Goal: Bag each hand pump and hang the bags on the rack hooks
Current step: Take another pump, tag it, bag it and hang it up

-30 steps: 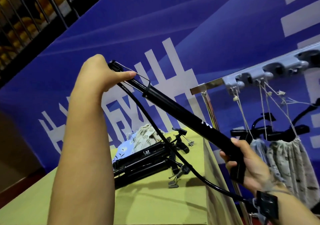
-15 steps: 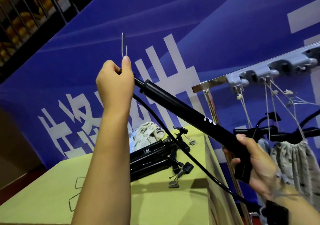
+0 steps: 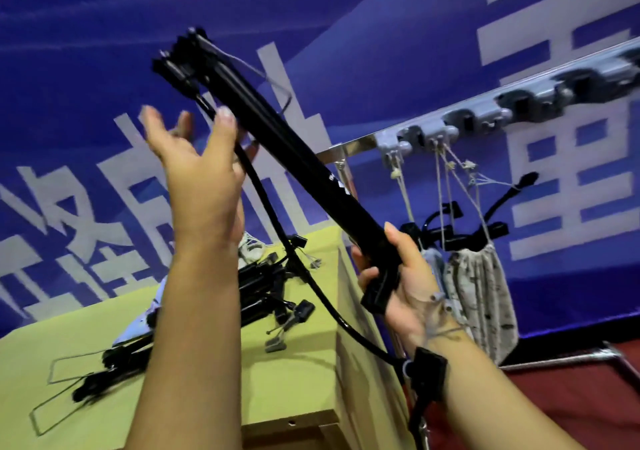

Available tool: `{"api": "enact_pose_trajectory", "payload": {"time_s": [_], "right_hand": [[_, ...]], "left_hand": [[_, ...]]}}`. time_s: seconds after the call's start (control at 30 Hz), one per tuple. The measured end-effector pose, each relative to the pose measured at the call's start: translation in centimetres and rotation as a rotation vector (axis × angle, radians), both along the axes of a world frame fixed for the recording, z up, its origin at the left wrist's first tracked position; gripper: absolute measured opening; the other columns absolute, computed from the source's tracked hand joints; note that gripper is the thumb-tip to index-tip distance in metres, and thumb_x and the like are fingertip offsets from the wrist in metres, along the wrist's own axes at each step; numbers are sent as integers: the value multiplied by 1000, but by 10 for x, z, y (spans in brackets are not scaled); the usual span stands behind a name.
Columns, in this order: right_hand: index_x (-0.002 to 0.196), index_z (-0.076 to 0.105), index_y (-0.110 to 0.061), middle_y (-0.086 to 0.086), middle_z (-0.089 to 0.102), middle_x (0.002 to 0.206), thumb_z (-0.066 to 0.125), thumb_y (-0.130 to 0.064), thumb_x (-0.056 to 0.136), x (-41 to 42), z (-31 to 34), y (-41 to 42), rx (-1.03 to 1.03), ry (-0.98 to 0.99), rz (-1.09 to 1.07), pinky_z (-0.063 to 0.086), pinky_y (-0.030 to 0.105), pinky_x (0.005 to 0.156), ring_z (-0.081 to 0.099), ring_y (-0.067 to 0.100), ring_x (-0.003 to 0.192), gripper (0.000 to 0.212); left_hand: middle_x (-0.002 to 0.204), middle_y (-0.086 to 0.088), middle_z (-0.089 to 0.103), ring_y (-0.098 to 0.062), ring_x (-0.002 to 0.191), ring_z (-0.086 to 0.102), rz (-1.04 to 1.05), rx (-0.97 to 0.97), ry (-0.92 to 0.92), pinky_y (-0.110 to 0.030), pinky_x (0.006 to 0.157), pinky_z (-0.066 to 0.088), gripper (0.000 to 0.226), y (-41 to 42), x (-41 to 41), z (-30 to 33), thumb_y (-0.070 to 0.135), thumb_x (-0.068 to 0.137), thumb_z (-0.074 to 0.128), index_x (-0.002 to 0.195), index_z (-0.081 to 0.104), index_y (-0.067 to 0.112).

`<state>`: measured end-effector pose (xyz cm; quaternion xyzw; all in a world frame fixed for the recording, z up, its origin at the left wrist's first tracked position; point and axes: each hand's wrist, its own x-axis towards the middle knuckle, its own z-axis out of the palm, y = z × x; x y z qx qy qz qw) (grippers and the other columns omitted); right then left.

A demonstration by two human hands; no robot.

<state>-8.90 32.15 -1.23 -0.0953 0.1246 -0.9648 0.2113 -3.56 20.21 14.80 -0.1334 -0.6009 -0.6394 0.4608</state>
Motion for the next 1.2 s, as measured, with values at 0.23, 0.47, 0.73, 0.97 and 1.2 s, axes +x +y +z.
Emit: {"api": "enact_pose_trajectory", "payload": {"time_s": [0.23, 0.47, 0.73, 0.97, 1.2], "right_hand": [[92, 55, -30, 3, 69, 97, 86, -42, 48, 20, 5, 16, 38, 277, -184, 53, 29, 63, 67, 19, 81, 55], [91, 59, -24, 4, 68, 92, 93, -46, 37, 26, -4, 38, 59, 447, -205, 57, 33, 71, 67, 18, 79, 68], [129, 45, -7, 28, 66, 102, 61, -69, 68, 2, 14, 96, 354, 678, 304, 51, 47, 84, 66, 39, 93, 89], [103, 56, -17, 7, 62, 72, 66, -50, 75, 23, 25, 88, 519, 703, -171, 51, 27, 61, 59, 19, 63, 45], [99, 54, -13, 1, 62, 74, 55, -48, 73, 31, 31, 89, 442, 541, -378, 54, 26, 61, 63, 13, 65, 43]], "left_hand": [[79, 10, 71, -11, 53, 58, -109, -100, -322, -19, 39, 37, 35, 53, 20, -66, 43, 78, 58, 107, 53, 24], [87, -8, 74, -1, 40, 50, -33, -89, -267, -13, 41, 37, 16, 73, 19, -58, 31, 91, 58, 94, 53, 17], [78, -12, 69, -18, 62, 68, -292, -307, -416, -27, 53, 51, 18, 85, 13, -57, 27, 89, 63, 93, 55, 12], [70, 7, 60, -14, 56, 53, -228, -270, -338, -27, 54, 49, 12, 82, 14, -79, 30, 91, 56, 100, 58, 22], [68, 1, 64, -10, 55, 58, -335, -288, -367, -19, 62, 49, 15, 77, 36, -121, 25, 81, 61, 89, 64, 12]]}}
